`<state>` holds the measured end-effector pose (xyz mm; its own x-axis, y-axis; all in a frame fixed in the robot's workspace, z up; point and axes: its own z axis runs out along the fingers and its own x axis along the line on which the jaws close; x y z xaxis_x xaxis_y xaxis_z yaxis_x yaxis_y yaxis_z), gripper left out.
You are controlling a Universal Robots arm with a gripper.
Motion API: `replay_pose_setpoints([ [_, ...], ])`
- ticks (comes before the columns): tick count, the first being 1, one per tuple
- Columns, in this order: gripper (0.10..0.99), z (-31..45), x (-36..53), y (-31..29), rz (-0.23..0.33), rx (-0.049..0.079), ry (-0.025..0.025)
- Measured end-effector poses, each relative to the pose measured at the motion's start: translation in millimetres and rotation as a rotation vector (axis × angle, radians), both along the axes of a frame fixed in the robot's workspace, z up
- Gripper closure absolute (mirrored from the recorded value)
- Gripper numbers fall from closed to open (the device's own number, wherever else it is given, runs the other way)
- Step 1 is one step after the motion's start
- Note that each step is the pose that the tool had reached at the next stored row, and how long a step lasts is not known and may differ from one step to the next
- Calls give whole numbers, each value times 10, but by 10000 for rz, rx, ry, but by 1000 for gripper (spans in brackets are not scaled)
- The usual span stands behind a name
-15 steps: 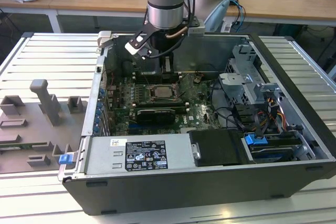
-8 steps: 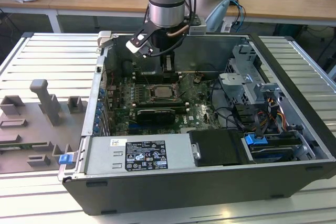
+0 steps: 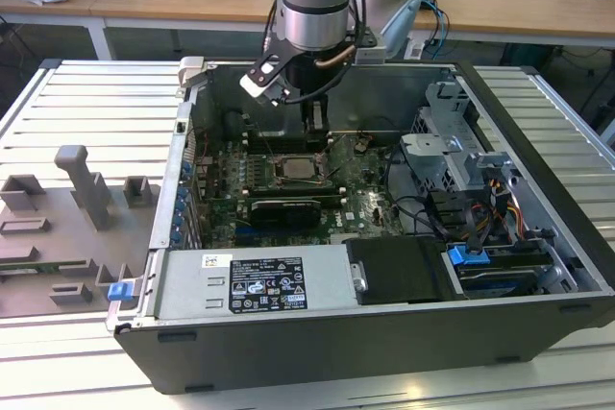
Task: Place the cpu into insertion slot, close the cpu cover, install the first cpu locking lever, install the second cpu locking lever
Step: 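Close the cpu cover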
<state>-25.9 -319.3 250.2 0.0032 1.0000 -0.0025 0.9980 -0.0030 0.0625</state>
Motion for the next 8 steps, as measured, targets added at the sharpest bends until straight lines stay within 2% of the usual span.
replay_pose_setpoints([
  [2, 980, 0, 44, 0, 1, 0, 14],
  [6, 980, 38, 63, 0, 0, 3, 12],
  [8, 980, 39, 112, 0, 0, 2, 14],
])
